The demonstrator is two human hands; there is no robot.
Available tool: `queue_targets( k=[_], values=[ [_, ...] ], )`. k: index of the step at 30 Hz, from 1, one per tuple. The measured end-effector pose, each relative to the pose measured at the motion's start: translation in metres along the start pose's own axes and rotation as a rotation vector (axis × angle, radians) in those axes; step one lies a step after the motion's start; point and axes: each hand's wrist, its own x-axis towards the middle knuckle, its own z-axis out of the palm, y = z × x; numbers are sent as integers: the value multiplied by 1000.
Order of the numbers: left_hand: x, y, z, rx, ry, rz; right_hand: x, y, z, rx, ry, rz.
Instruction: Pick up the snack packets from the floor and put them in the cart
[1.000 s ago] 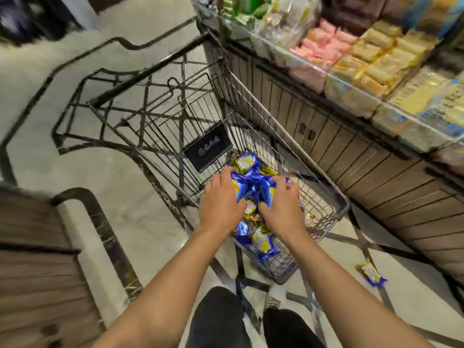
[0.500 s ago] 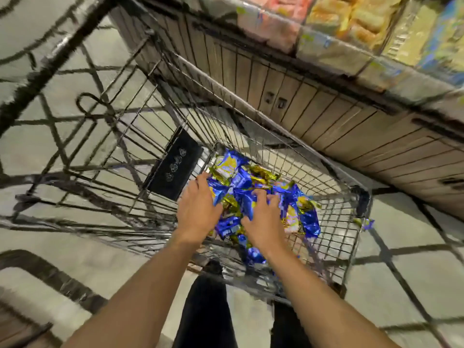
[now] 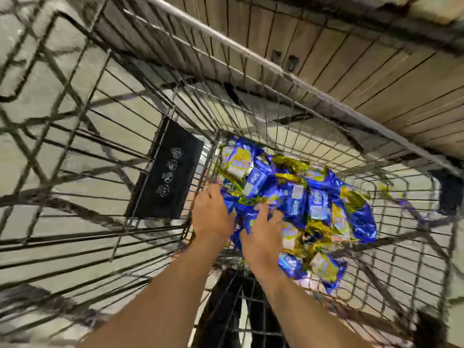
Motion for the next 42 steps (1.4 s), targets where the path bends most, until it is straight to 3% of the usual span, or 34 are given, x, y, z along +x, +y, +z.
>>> queue_targets(
  k=[7,15,21,26,37,42],
  values=[
    [19,-18,54,-105,-93,-119,13,4,39,-61,138,-58],
    [0,-5,-2,-203,-110,-182,-7,1,-6,14,-50,-88],
    [-39,26,-94,-137,14,-3,-31,-21,-86,207,-87,-104],
    [-88,83,-141,-178,126,274,-54,-9,-167,279,124,-172],
    [-198,223,-119,-155,57,656,-120,120,-298,225,370,-21],
    [-250,294,-84,-166,8,696,-135,206,-348,239,421,-2]
  ],
)
